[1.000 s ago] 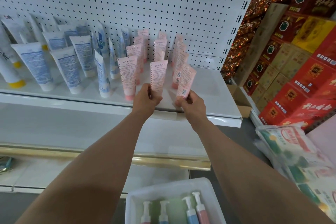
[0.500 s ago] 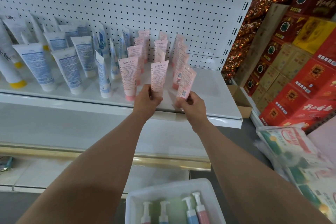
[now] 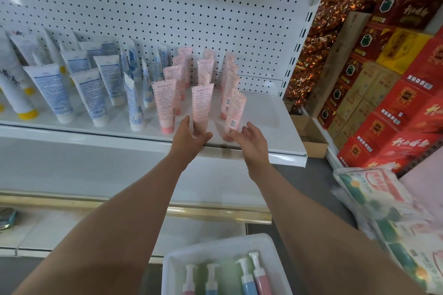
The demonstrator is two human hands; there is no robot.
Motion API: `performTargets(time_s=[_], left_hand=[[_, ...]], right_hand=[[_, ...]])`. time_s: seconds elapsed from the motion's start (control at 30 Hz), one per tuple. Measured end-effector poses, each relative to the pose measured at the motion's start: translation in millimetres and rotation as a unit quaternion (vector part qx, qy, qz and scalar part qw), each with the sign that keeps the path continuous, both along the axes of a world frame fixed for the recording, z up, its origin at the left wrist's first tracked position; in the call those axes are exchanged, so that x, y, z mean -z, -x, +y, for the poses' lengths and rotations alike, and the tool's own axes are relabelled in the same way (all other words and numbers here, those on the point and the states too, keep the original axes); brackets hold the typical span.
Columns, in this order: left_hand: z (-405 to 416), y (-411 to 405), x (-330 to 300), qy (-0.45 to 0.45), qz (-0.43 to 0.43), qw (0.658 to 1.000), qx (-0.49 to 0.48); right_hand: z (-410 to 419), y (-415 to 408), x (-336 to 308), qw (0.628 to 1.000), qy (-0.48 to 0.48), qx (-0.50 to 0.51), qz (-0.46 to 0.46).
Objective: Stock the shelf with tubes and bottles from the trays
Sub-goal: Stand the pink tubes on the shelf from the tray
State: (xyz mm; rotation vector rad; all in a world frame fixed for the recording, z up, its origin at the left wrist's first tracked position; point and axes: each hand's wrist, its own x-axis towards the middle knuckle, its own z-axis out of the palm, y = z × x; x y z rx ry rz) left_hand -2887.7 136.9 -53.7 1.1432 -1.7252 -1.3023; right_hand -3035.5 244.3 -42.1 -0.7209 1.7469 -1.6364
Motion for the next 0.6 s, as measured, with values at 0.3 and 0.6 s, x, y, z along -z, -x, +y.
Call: performTargets(time_s=[0.3,0.6], left_hand=[[97,-19,23,-0.112,0.145,0.982,-0.045],[195,-45,142,-0.317,0.06,0.946,-0.038]], right_hand=[[79,-19,41,0.994,-0.036,-0.005,-0.102],[156,-23,143,0.956,-0.233,-0.037,-0.174]])
